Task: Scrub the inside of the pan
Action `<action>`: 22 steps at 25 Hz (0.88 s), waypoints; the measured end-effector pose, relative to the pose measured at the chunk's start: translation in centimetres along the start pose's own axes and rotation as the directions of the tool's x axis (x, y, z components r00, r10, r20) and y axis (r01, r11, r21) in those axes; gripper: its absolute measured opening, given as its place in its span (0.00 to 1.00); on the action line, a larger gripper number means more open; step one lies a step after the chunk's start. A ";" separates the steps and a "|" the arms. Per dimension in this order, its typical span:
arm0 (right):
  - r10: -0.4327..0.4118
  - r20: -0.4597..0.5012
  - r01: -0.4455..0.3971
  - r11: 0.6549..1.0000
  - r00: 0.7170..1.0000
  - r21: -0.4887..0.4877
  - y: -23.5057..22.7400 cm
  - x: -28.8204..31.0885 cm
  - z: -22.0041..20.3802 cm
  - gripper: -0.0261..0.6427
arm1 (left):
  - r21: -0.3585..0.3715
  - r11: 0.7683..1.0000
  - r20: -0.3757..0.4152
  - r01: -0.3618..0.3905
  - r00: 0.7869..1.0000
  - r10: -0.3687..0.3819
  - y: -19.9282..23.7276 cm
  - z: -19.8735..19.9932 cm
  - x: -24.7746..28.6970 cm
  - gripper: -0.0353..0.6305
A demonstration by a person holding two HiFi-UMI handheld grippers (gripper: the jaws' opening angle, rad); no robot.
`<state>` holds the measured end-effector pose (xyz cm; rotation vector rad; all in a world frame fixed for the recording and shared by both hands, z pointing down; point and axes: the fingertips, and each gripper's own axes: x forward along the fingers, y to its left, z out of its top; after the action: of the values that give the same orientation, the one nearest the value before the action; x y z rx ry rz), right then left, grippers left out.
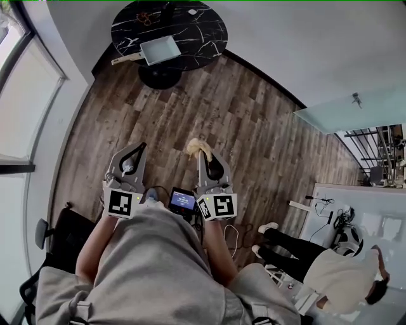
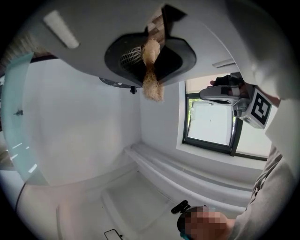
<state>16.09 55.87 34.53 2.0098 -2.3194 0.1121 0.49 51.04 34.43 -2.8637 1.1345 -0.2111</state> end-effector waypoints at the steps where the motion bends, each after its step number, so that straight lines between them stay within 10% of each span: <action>1: -0.005 -0.002 0.005 1.000 1.000 0.000 -0.1 0.9 0.2 0.12 | 0.031 0.999 0.010 0.007 1.000 -0.007 0.6 0.3 0.9 0.05; 5: -0.018 -0.014 0.018 1.000 1.000 -0.009 0.1 4.9 1.1 0.12 | 0.164 0.983 0.057 0.081 0.994 -0.091 1.4 1.4 3.5 0.05; 11: -0.031 -0.034 0.028 0.996 0.999 -0.081 1.9 12.0 3.0 0.12 | 0.161 0.971 0.089 0.175 0.978 -0.191 5.7 1.9 6.3 0.05; 22: -0.105 -0.041 0.102 0.992 0.994 -0.073 1.9 20.4 3.7 0.12 | 0.098 0.994 0.075 0.049 0.996 -0.057 19.9 0.4 8.8 0.05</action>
<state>11.32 35.67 32.89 2.0664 -2.1560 0.0677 -6.57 30.46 32.96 -2.7932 1.0073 -0.1506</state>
